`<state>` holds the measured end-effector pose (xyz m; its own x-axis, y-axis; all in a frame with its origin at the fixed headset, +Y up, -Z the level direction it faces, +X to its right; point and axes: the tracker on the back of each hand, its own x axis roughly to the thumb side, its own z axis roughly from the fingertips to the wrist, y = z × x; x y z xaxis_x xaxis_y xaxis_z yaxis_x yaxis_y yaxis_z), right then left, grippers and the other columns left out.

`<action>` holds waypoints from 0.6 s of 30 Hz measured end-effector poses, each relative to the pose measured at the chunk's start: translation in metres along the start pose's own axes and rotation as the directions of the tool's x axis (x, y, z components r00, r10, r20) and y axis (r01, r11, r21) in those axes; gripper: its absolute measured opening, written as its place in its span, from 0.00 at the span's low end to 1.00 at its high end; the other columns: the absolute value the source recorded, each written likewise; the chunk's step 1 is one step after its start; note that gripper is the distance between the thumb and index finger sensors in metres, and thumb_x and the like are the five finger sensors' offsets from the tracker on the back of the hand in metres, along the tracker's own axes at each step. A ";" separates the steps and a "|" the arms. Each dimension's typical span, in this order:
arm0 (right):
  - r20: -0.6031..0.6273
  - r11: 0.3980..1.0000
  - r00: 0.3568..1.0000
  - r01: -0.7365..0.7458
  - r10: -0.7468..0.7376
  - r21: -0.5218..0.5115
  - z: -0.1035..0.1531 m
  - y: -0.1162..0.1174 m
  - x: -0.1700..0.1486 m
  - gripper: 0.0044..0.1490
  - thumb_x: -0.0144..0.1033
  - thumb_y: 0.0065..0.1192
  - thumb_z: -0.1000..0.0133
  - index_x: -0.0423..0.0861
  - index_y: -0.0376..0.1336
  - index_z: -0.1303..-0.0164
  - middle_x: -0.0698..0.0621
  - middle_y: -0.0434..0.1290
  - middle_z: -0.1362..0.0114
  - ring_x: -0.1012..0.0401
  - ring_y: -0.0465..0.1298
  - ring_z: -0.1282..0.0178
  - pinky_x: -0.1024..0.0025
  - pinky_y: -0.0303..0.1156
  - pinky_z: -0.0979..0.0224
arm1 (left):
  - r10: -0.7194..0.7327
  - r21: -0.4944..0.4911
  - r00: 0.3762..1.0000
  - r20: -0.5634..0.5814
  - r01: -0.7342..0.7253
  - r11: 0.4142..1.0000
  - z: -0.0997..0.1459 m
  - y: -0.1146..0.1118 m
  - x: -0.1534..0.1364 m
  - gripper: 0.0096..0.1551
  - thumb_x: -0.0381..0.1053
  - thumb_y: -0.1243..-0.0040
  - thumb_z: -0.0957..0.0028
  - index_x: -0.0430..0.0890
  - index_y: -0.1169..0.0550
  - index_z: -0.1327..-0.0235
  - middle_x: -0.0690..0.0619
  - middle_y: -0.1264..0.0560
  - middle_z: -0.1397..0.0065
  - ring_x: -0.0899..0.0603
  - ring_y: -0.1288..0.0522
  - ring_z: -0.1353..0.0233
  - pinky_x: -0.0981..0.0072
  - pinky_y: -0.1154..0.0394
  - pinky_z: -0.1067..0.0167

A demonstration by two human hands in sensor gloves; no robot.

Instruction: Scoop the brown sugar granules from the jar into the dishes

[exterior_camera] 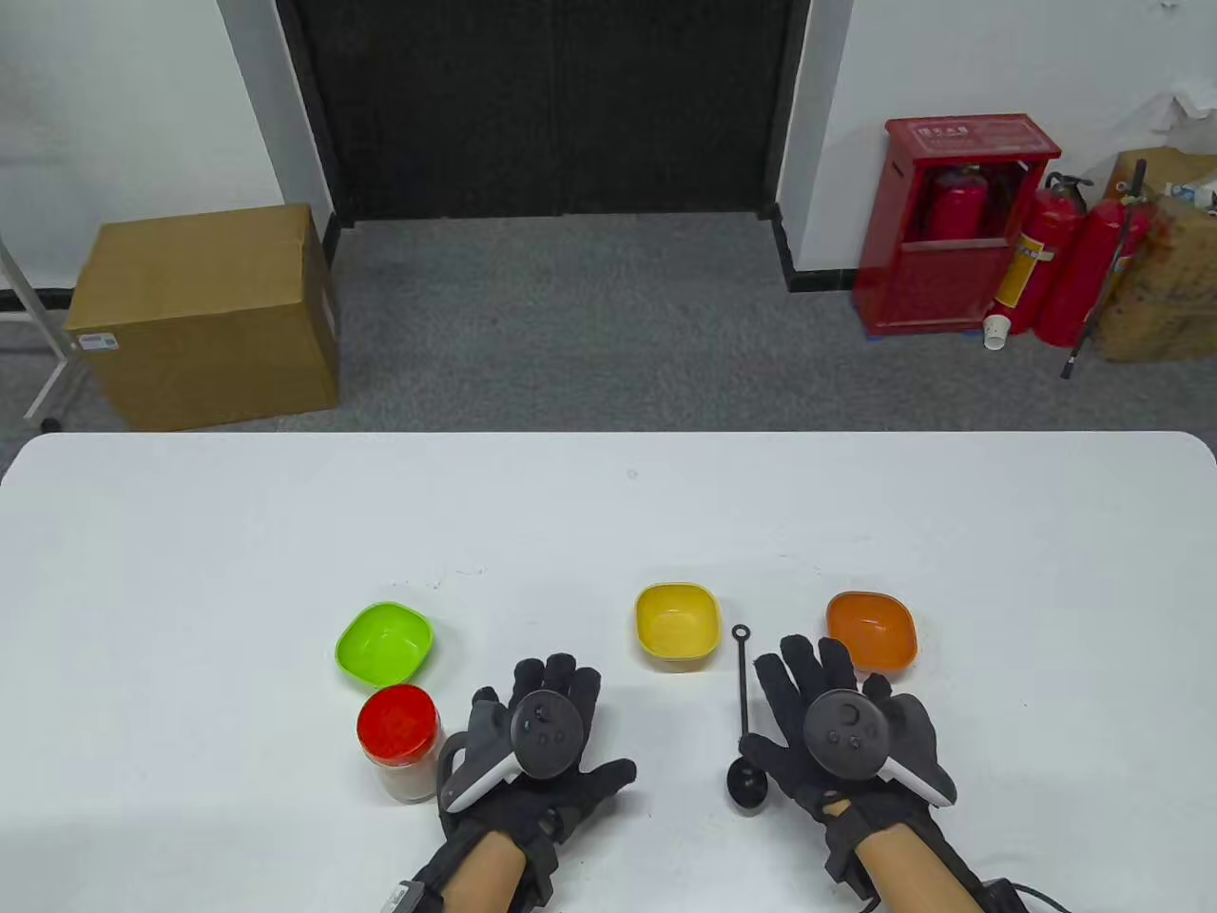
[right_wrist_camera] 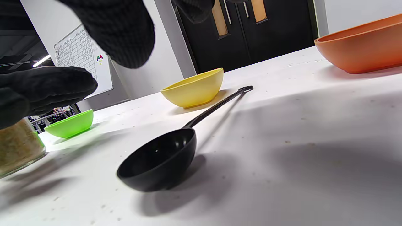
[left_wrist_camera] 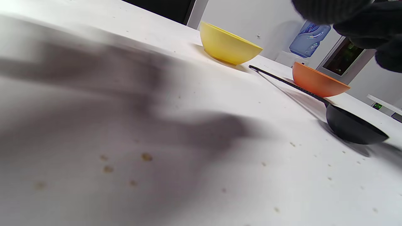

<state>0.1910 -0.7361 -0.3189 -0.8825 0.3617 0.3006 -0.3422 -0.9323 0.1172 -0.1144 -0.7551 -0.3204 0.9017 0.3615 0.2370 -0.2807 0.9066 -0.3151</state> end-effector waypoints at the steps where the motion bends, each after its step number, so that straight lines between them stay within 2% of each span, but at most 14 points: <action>1: 0.001 1.000 1.000 -0.001 0.001 0.000 0.000 0.000 0.000 0.53 0.53 0.68 0.41 0.44 0.47 0.14 0.37 0.41 0.10 0.32 0.38 0.17 0.15 0.37 0.34 | 0.000 0.000 1.000 -0.002 0.000 1.000 0.000 0.000 0.000 0.61 0.77 0.48 0.49 0.52 0.59 0.15 0.46 0.66 0.10 0.32 0.68 0.10 0.21 0.70 0.30; 14: -0.002 1.000 1.000 0.002 -0.002 0.009 0.001 -0.001 0.000 0.53 0.53 0.68 0.41 0.43 0.47 0.14 0.36 0.40 0.10 0.31 0.38 0.17 0.15 0.36 0.34 | 0.000 0.012 1.000 0.000 0.000 1.000 0.001 0.001 0.002 0.60 0.77 0.48 0.49 0.52 0.59 0.15 0.46 0.65 0.10 0.32 0.67 0.10 0.21 0.70 0.30; 18: 0.002 1.000 1.000 0.000 0.000 0.009 0.000 -0.001 0.001 0.53 0.53 0.68 0.41 0.43 0.47 0.14 0.36 0.40 0.10 0.30 0.38 0.17 0.15 0.36 0.34 | -0.004 0.015 1.000 0.004 0.004 1.000 0.001 0.003 0.002 0.60 0.76 0.47 0.49 0.52 0.58 0.15 0.49 0.65 0.10 0.33 0.67 0.10 0.21 0.69 0.29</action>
<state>0.1901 -0.7348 -0.3182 -0.8817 0.3617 0.3029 -0.3391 -0.9323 0.1261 -0.1136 -0.7516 -0.3195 0.9017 0.3584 0.2417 -0.2818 0.9113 -0.3000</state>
